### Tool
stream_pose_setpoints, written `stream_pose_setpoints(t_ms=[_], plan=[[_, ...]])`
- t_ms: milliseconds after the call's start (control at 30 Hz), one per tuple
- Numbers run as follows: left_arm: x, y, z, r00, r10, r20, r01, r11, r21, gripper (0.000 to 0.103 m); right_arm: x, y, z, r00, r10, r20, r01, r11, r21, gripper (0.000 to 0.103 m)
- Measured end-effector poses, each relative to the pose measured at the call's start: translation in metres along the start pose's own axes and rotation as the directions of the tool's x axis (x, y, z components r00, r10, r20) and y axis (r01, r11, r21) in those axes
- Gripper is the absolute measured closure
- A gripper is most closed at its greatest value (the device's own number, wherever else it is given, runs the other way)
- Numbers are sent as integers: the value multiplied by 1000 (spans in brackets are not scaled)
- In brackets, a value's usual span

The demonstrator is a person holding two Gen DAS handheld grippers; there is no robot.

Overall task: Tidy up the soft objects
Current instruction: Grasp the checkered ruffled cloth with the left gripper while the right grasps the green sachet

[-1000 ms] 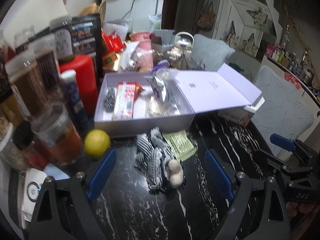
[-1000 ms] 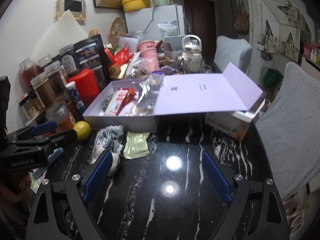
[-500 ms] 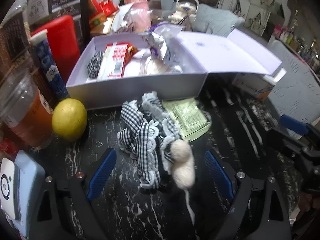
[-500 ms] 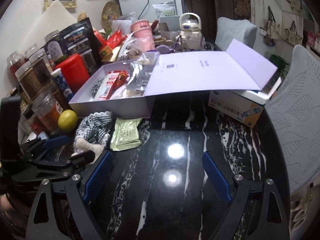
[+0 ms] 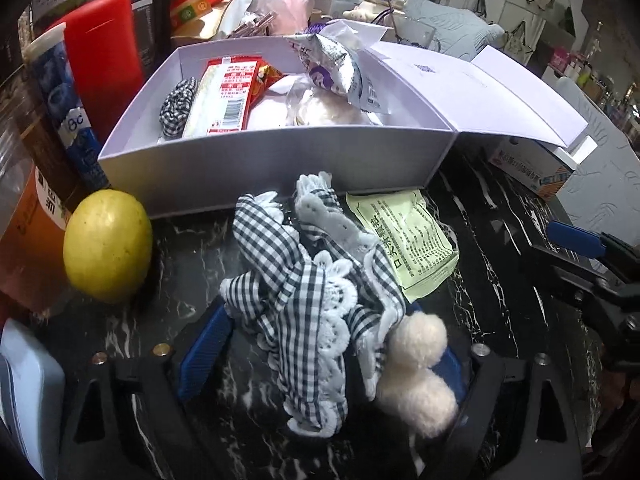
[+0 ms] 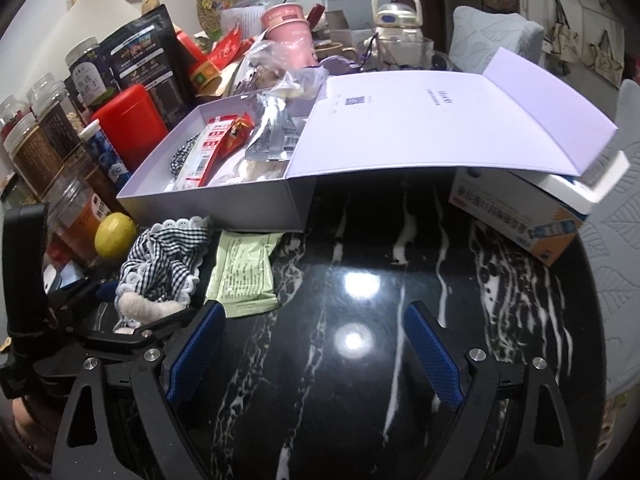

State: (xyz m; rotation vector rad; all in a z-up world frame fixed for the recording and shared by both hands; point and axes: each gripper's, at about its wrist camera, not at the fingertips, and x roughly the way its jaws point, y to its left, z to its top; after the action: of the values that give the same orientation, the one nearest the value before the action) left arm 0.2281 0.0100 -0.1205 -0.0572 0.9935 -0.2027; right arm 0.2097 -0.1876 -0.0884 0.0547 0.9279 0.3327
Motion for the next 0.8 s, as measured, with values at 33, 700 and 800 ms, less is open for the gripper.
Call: stream_pose_setpoints(t_ms=[33, 700, 800], plan=[[-1, 0, 0, 1000, -3, 3, 3, 1000, 9, 33, 3, 1, 1, 1000, 5, -4, -5, 1000, -5, 11], [-33, 52, -21, 1000, -20, 6, 20, 994, -110, 50, 70, 60, 16, 994, -15, -111, -1, 990, -143, 13], [-37, 52, -26, 1000, -19, 10, 20, 992, -122, 50, 70, 62, 14, 994, -48, -98, 31, 985, -168, 22]])
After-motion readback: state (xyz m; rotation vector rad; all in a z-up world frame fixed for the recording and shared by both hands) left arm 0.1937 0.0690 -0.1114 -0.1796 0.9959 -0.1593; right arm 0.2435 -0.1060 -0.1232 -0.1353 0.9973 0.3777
